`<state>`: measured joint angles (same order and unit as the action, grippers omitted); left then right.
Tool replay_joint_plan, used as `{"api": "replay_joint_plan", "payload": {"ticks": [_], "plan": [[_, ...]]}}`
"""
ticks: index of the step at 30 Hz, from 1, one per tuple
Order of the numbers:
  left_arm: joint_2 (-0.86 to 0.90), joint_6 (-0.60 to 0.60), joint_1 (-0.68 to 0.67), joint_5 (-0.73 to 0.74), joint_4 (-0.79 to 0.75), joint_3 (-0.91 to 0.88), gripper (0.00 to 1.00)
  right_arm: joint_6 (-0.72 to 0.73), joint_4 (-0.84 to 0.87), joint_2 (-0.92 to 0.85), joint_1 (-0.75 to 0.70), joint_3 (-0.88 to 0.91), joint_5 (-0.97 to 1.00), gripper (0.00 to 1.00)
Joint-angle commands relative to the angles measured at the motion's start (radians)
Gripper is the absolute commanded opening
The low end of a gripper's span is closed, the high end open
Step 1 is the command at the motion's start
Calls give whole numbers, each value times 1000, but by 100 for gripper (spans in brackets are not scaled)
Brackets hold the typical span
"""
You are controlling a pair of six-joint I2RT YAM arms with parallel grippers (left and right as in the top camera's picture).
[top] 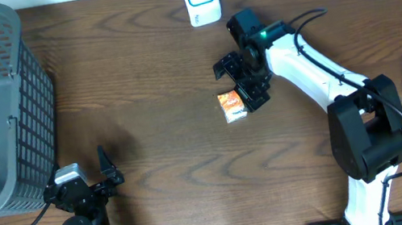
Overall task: Scan the item barcode
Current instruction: 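Reach the right gripper to the small orange box and grasp it, then lift the orange box and hold it under the white scanner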
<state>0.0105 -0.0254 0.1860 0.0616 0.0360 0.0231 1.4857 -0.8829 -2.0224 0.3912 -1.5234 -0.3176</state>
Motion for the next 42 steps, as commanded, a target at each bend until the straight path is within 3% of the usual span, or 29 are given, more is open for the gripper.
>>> {"api": "replay_joint_plan", "payload": {"ticks": [1,15,24,26,28,31,33,42], "plan": [[-6,6,-4,5,29,-19,98,109,9,-5,15,30,10,99],[-6,6,-4,6,29,-19,98,330,39,-53,50,56,43,99],[-6,6,-4,6,29,-19,98,306,14,-109,49,56,58,99],[-6,6,-4,5,29,-19,98,280,14,-116,49,56,78,96],[-6,6,-4,5,29,-19,98,230,2,-118,50,56,108,86],[-6,6,-4,6,29,-19,98,154,-28,-118,49,56,145,82],[-6,6,-4,5,29,-19,98,89,-31,-118,49,56,150,72],[-6,6,-4,6,29,-19,98,-321,-73,-117,38,56,-39,60]]}}
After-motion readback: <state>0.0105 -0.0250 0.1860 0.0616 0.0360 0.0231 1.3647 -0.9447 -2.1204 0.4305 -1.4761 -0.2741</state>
